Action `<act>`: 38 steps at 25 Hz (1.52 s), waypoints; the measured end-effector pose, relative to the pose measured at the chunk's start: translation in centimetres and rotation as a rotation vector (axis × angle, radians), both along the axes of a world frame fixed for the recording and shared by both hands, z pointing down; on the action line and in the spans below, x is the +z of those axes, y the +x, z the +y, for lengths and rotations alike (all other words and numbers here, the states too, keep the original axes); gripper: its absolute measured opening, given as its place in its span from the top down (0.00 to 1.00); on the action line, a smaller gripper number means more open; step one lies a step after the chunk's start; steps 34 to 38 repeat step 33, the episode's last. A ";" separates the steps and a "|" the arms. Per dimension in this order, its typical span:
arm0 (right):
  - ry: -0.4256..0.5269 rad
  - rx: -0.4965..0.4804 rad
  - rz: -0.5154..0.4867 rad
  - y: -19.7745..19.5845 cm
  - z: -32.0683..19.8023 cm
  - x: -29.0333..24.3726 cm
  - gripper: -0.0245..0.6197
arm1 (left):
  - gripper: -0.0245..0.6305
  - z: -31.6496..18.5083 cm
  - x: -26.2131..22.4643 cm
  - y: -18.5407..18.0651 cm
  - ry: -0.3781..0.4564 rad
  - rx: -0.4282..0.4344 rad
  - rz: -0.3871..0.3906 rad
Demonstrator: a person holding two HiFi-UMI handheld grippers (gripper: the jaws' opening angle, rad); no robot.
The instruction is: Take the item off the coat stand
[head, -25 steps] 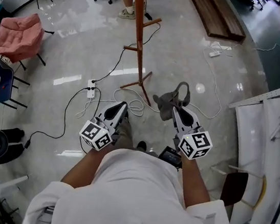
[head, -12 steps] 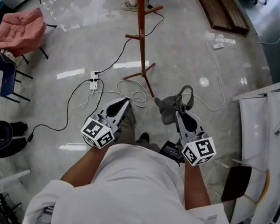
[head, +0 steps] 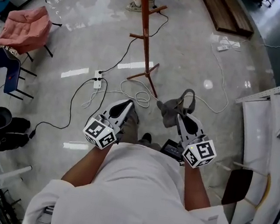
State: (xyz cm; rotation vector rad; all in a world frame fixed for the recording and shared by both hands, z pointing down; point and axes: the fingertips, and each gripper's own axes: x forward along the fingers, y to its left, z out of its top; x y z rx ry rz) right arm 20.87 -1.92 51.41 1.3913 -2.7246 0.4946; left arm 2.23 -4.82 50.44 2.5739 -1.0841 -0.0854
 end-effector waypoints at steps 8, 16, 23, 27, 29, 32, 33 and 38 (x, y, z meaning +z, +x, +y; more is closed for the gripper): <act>0.016 0.014 -0.022 0.9 -0.5 -0.1 0.91 | 0.96 0.2 0.6 1.1 -0.016 0.022 -0.006; 0.022 0.021 -0.027 1.3 -0.8 -0.1 0.91 | 0.96 0.1 1.0 2.1 -0.031 0.046 -0.012; 0.020 0.038 -0.030 2.1 -0.9 0.1 0.91 | 0.96 -0.1 1.6 3.3 -0.050 0.074 -0.007; 0.015 0.049 -0.031 2.6 -1.1 0.2 0.91 | 0.96 -0.4 1.8 4.0 -0.058 0.094 -0.005; 0.010 0.054 -0.032 3.0 -1.2 0.4 0.91 | 0.95 -0.7 1.9 4.4 -0.063 0.098 0.000; 0.001 0.057 -0.039 3.6 -1.4 0.9 0.91 | 0.96 -1.0 2.2 5.1 -0.070 0.104 0.005; -0.001 0.057 -0.041 3.7 -1.5 1.0 0.91 | 0.96 -1.1 2.3 5.3 -0.072 0.105 0.007; -0.001 0.057 -0.041 3.7 -1.5 1.0 0.91 | 0.96 -1.1 2.3 5.3 -0.072 0.105 0.007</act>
